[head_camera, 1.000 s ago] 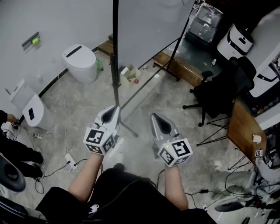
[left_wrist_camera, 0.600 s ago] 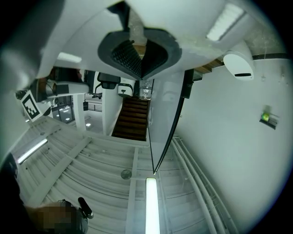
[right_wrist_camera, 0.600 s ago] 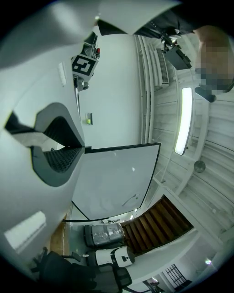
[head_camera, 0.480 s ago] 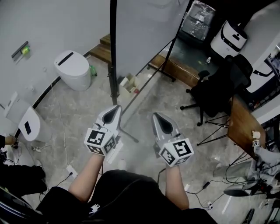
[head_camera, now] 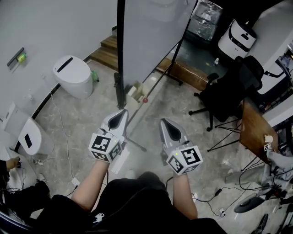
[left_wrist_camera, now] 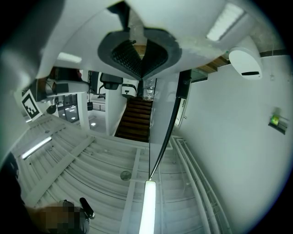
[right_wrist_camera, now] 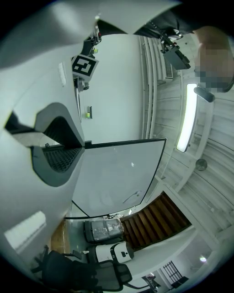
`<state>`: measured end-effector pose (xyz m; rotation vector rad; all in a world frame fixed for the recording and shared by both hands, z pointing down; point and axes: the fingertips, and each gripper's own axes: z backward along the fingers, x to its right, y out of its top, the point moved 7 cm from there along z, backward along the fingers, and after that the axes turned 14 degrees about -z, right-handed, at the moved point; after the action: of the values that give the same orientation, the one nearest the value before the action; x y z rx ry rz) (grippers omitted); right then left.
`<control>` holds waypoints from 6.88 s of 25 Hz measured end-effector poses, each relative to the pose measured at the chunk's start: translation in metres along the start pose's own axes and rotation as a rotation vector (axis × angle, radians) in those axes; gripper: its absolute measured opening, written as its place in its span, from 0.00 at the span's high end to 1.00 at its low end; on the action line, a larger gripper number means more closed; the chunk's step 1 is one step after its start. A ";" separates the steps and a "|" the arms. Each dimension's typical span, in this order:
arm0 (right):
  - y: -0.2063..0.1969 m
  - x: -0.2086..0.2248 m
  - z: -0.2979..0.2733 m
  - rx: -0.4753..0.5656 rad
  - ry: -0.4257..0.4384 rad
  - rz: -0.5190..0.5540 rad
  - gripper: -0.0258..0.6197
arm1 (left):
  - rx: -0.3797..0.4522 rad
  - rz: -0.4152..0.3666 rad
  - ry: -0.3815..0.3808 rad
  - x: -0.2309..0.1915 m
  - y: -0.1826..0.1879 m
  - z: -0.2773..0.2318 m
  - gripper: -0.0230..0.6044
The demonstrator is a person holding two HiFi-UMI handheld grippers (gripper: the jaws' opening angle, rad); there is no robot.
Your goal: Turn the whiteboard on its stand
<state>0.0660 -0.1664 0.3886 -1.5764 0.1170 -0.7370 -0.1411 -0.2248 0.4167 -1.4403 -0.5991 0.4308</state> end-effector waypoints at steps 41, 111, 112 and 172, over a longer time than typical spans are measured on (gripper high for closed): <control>0.026 0.053 -0.073 -0.067 0.176 -0.013 0.95 | -0.107 -0.169 0.222 -0.080 -0.003 -0.072 0.95; 0.014 0.043 -0.037 -0.044 0.057 -0.015 0.95 | -0.180 -0.150 0.158 -0.117 -0.016 -0.075 0.65; 0.014 0.041 -0.036 -0.044 0.060 -0.014 0.95 | -0.179 -0.149 0.160 -0.117 -0.016 -0.071 0.65; 0.017 0.028 0.017 -0.003 0.062 0.015 0.95 | -0.022 -0.207 0.161 -0.012 0.040 -0.006 0.86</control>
<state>0.1030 -0.1686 0.3841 -1.5541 0.1754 -0.7742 -0.1432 -0.2329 0.3751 -1.4022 -0.6165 0.1443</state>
